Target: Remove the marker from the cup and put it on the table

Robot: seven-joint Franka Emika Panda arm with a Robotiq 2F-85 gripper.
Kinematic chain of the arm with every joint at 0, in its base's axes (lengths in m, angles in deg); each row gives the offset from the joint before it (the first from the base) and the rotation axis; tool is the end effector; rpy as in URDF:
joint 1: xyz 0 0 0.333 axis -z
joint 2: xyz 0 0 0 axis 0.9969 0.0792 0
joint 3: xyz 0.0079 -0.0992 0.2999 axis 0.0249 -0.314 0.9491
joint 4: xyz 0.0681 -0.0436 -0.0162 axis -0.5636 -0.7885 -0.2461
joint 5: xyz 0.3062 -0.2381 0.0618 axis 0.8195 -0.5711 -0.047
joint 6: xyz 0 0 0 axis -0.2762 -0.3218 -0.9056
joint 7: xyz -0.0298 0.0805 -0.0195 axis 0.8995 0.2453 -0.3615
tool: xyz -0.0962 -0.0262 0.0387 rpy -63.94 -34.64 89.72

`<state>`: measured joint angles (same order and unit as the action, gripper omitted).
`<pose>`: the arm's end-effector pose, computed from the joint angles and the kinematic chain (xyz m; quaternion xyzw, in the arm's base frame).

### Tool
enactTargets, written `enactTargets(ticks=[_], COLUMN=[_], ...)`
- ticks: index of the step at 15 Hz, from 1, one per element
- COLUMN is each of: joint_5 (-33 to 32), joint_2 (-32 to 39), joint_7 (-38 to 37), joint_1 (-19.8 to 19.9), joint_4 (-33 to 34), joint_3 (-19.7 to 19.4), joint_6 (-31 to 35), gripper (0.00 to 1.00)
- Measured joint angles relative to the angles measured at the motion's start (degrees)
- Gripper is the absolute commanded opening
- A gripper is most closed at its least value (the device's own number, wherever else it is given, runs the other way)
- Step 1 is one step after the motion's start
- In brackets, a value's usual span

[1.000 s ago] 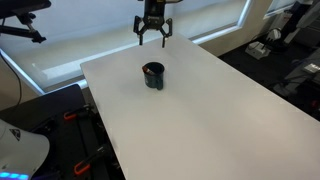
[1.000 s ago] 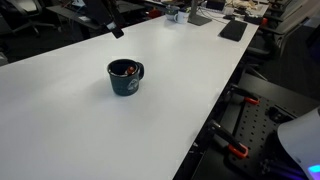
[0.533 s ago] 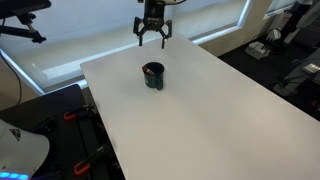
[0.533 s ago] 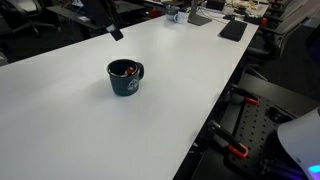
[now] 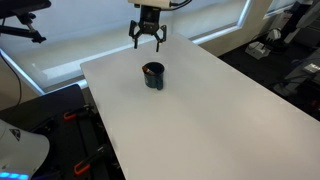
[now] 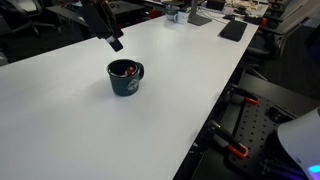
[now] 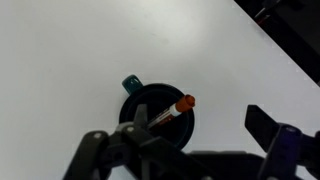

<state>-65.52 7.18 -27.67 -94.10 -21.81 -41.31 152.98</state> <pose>0.5708 0.1634 0.2772 0.8833 0.3998 -0.2350 0.0683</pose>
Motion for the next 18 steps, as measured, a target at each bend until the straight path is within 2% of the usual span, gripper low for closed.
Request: enactTargets(ticks=[18], joint_5=[2.6], joint_2=[1.92], joint_7=[-0.01], joint_1=[-0.1], joint_4=[-2.22], joint_3=[0.4], joint_6=[0.03], gripper=[1.0])
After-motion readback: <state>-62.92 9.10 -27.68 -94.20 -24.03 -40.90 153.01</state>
